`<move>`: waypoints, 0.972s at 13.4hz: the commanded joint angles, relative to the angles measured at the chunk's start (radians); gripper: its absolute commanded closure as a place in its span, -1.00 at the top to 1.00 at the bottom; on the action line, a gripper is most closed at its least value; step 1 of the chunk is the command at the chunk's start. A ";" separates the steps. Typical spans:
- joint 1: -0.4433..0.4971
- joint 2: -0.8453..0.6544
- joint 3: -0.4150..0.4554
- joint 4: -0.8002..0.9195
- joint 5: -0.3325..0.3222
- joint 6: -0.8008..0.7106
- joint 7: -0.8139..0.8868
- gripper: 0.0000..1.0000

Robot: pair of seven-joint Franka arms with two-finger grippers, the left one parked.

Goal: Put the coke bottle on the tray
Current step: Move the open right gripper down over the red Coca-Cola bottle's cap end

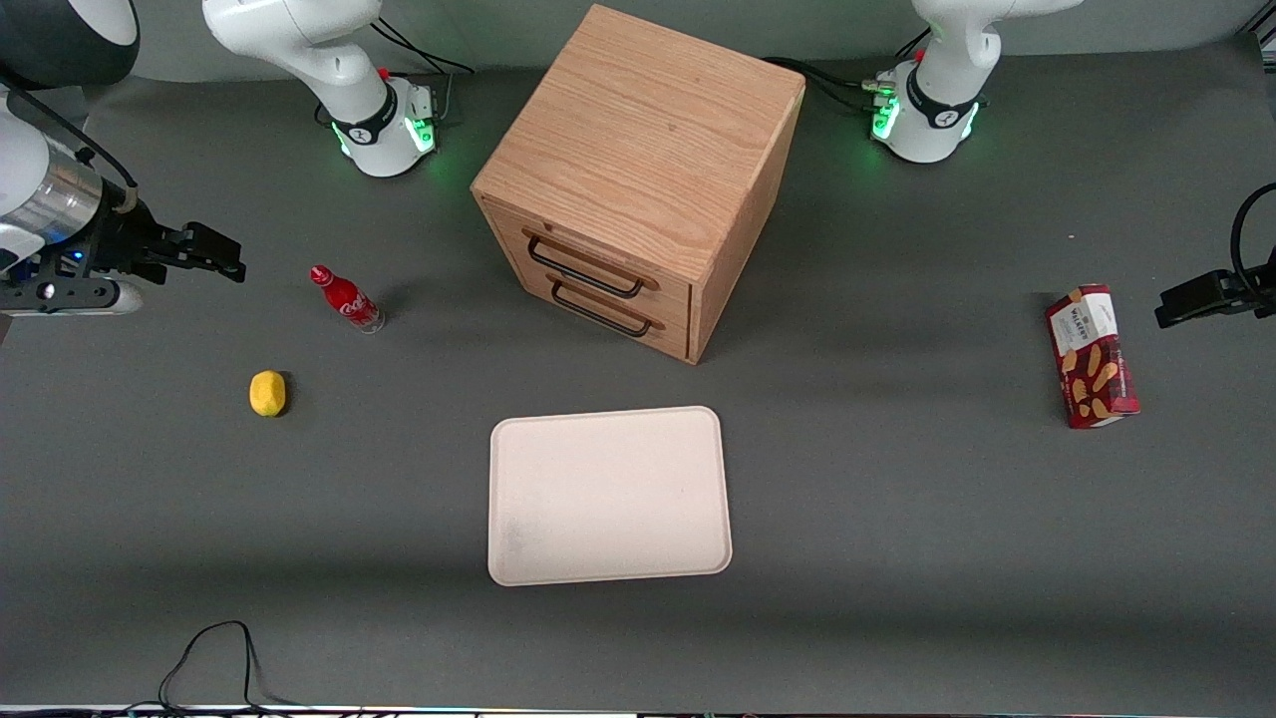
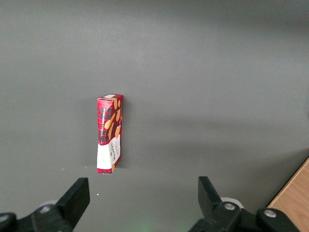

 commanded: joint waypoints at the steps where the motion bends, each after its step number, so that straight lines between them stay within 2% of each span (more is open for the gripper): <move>1: 0.001 -0.071 0.001 -0.143 0.008 0.031 0.007 1.00; 5: 0.004 -0.258 0.004 -0.554 -0.004 0.296 0.007 1.00; 7: 0.004 -0.292 0.004 -0.684 -0.051 0.417 0.007 1.00; 10: 0.004 -0.292 0.004 -0.807 -0.067 0.565 0.007 1.00; 13: 0.001 -0.269 0.002 -0.861 -0.068 0.635 0.007 1.00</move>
